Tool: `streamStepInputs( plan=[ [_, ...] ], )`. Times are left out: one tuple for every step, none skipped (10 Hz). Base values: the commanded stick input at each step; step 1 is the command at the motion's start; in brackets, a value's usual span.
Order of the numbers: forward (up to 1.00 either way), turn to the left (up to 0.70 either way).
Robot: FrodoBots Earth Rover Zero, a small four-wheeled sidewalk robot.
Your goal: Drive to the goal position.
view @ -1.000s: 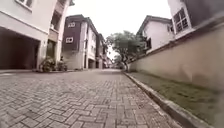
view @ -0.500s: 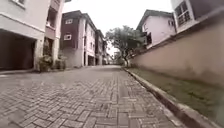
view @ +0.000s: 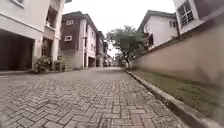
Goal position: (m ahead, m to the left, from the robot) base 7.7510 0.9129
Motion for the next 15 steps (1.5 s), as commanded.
streamStepInputs(
  plan=[
    [0.7, 0.0],
    [0.7, 0.0],
    [0.7, 0.0],
    [0.7, 0.0],
    [0.7, 0.0],
    [0.7, -0.1],
    [0.7, -0.34],
    [0.7, -0.25],
    [0.7, -0.15],
    [0.7, -0.05],
    [0.7, 0.0],
    [0.7, 0.0],
    [0.7, 0.0],
    [0.7, 0.0],
    [0.7, 0.0]
  ],
)
